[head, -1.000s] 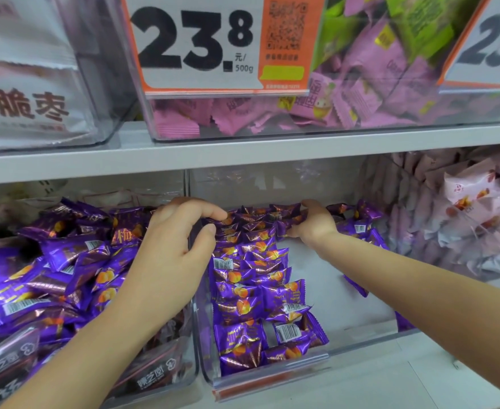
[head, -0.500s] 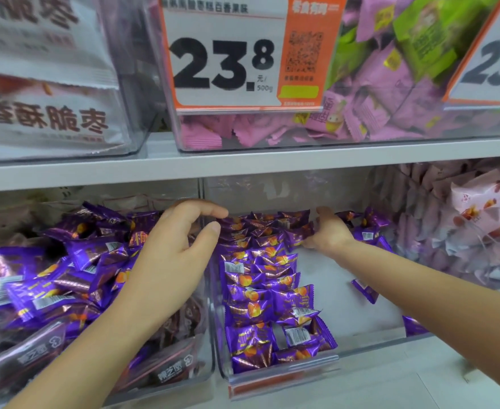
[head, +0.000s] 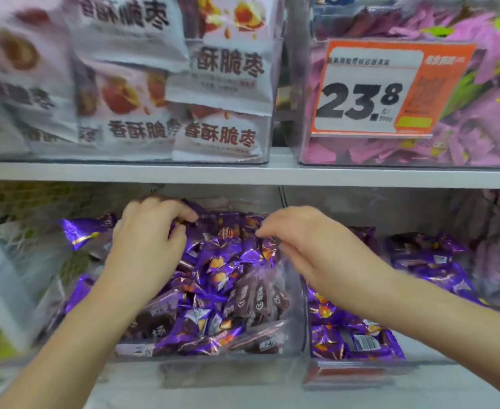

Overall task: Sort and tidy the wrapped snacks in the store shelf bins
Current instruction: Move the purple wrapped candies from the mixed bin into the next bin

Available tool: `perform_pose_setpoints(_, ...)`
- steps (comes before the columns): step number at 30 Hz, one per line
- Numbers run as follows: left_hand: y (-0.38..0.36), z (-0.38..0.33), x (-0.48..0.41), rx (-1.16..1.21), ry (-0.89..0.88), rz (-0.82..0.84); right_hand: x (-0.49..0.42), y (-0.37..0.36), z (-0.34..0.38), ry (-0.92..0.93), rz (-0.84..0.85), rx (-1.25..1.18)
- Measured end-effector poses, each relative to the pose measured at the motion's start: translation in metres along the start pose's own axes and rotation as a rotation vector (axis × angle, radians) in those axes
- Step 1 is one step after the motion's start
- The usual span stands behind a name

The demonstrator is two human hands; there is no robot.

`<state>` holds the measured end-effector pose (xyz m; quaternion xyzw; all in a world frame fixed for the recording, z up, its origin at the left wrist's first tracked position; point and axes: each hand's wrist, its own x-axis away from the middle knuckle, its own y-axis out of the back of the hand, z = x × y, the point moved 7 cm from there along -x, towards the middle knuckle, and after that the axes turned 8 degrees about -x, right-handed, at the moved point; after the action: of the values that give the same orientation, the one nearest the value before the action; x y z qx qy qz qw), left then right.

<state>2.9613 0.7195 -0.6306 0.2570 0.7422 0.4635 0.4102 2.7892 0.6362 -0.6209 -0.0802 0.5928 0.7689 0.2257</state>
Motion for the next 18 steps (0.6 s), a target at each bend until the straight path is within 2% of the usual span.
perform_pose_setpoints(5,0.002,0.015,0.003,0.055,0.026,-0.006,-0.088,-0.073,-0.027,-0.162,0.333,0.092)
perform_pose_setpoints(9,0.001,0.015,0.007,0.102,0.011,-0.015,-0.098,-0.102,-0.047,-0.219,0.658,0.157)
perform_pose_setpoints(18,-0.017,0.001,0.01,0.113,-0.076,0.121,-0.083,-0.107,-0.049,-0.259,0.7,0.075)
